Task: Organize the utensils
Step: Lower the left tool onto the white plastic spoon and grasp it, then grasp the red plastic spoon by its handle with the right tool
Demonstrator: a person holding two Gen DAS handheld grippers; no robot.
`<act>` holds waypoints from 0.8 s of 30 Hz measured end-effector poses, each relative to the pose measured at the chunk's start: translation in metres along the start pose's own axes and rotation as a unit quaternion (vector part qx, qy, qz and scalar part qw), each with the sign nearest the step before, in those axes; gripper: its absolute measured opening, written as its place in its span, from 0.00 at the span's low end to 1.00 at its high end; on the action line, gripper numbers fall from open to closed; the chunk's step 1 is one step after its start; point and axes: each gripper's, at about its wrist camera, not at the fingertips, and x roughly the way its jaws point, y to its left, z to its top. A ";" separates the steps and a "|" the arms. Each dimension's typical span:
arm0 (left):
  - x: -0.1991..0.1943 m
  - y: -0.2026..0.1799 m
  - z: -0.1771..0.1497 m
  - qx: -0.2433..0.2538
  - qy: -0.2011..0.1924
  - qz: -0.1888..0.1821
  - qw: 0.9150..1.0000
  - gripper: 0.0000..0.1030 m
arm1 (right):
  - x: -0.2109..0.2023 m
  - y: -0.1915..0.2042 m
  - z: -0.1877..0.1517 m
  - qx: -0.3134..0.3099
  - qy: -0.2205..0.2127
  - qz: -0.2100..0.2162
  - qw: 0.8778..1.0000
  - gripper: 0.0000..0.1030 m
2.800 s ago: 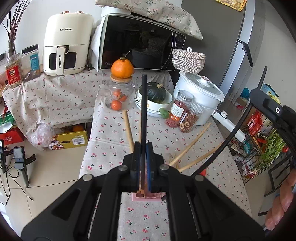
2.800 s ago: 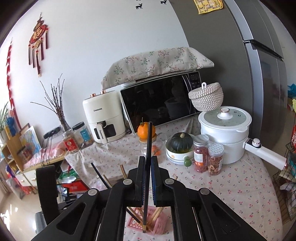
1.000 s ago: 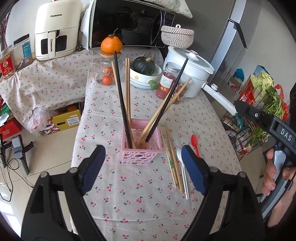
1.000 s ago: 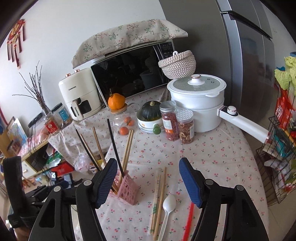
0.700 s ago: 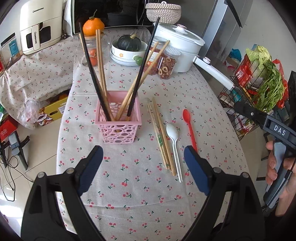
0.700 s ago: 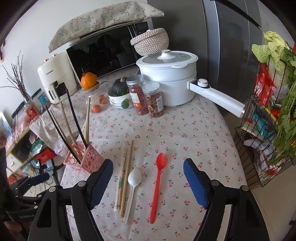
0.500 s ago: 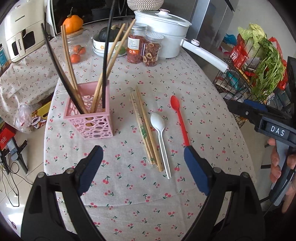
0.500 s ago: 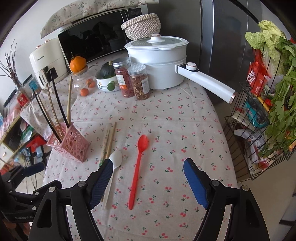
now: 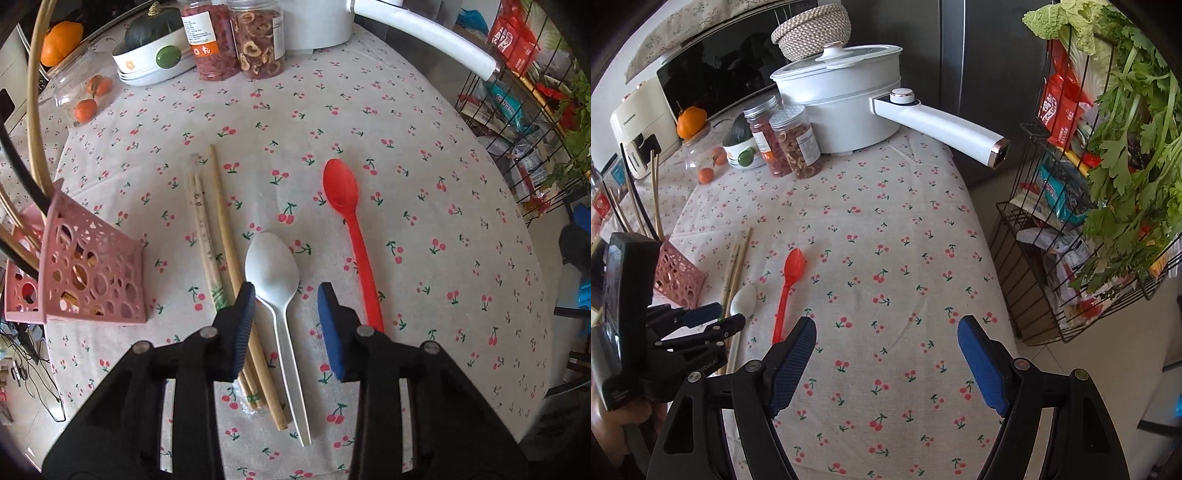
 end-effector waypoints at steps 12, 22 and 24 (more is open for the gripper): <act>0.029 -0.004 0.021 0.005 0.035 0.040 0.999 0.36 | 0.007 -0.017 0.002 0.032 0.010 0.014 0.999 0.78; -0.035 0.006 -0.004 0.004 -0.033 -0.031 0.999 0.35 | 0.021 -0.006 0.010 0.054 0.019 0.029 0.998 0.78; -0.060 0.011 -0.015 0.008 -0.058 -0.044 0.997 0.35 | 0.027 0.002 0.015 0.064 0.023 0.042 0.997 0.78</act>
